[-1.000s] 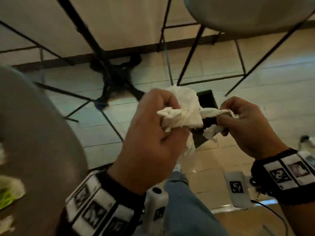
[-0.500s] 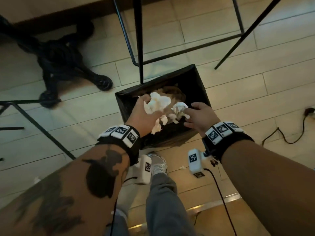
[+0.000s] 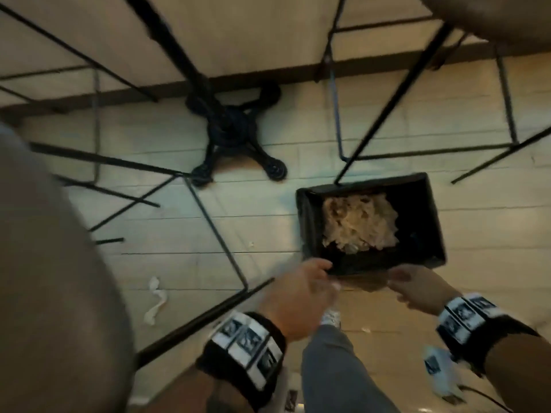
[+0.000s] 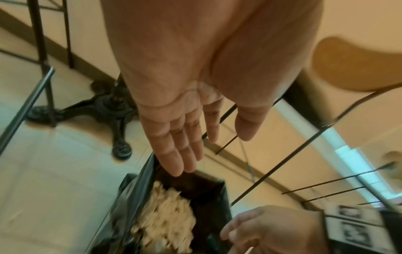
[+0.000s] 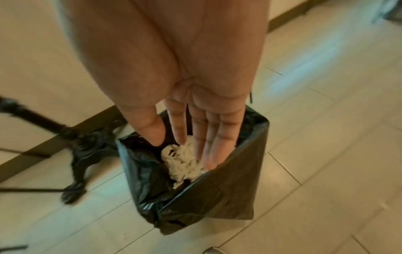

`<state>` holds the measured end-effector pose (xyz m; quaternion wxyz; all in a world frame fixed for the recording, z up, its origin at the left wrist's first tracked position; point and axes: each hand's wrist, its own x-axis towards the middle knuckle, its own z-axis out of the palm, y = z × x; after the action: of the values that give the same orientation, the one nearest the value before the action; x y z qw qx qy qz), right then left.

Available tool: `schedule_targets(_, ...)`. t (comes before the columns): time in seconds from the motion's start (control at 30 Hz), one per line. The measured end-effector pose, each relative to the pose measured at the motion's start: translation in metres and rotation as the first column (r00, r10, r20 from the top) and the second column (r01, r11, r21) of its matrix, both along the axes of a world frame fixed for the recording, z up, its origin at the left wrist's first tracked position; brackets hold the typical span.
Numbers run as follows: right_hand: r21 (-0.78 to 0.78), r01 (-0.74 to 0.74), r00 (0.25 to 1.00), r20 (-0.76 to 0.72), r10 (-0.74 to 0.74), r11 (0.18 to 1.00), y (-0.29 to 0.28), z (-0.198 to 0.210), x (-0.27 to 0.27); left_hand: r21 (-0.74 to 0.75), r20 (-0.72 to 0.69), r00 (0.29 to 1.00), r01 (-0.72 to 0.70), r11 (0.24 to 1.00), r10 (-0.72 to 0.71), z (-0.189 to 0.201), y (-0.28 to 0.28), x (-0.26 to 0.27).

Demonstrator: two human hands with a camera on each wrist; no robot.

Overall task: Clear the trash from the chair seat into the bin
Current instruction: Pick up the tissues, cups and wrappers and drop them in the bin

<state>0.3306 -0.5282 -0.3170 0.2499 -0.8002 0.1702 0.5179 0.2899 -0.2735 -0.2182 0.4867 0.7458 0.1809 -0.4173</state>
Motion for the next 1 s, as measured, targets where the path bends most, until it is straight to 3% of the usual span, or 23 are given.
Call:
schedule_targets(0.07,0.003,-0.177,0.983,0.05,0.176,0.984,0.019,0.035,-0.001,-0.034,0.085,0.996,0.042,0.999,-0.039,0.051,0.026,-0.022)
schedule_targets(0.17,0.023,-0.276,0.956,0.108,0.272,0.961,0.057,0.089,-0.004,-0.042,0.203,0.979,0.041,0.998,-0.032,0.12,0.075,-0.059)
schedule_targets(0.3,0.066,-0.427,0.869,0.306,0.389,0.902,0.128,0.16,-0.018,-0.058,0.39,0.911,-0.123,0.991,0.136,0.195,0.141,-0.12)
schedule_targets(0.43,0.135,-0.589,0.741,0.485,0.465,0.797,0.225,0.245,-0.044,-0.094,0.488,0.806,-0.332,0.939,0.334,0.239,0.197,-0.189)
schedule_targets(0.53,0.158,-0.683,0.651,0.574,0.496,0.713,0.289,0.298,-0.072,-0.101,0.531,0.727,-0.456,0.884,0.435,0.25,0.234,-0.232)
schedule_targets(0.67,0.116,-0.815,0.475,0.694,0.541,0.568,0.36,0.33,-0.109,0.105,0.669,0.625,-0.616,0.781,0.402,0.236,0.275,-0.274)
schedule_targets(0.7,0.089,-0.857,0.408,0.718,0.564,0.508,0.374,0.331,-0.116,0.178,0.697,0.628,-0.619,0.765,0.346,0.228,0.282,-0.281)
schedule_targets(0.8,-0.114,-0.944,0.133,0.726,0.674,0.309,0.411,0.324,-0.132,0.419,0.656,0.742,-0.511,0.751,0.139,0.199,0.295,-0.292)
schedule_targets(0.87,-0.251,-0.949,-0.051,0.72,0.692,0.191,0.43,0.316,-0.14,0.469,0.618,0.779,-0.472,0.746,0.105,0.185,0.296,-0.293)
schedule_targets(0.93,-0.307,-0.944,-0.139,0.71,0.69,0.125,0.445,0.31,-0.144,0.488,0.6,0.794,-0.461,0.741,0.098,0.176,0.293,-0.29)
schedule_targets(1.0,-0.318,-0.942,-0.153,0.693,0.704,0.109,0.457,0.303,-0.143,0.496,0.594,0.796,-0.476,0.726,0.116,0.171,0.292,-0.286)
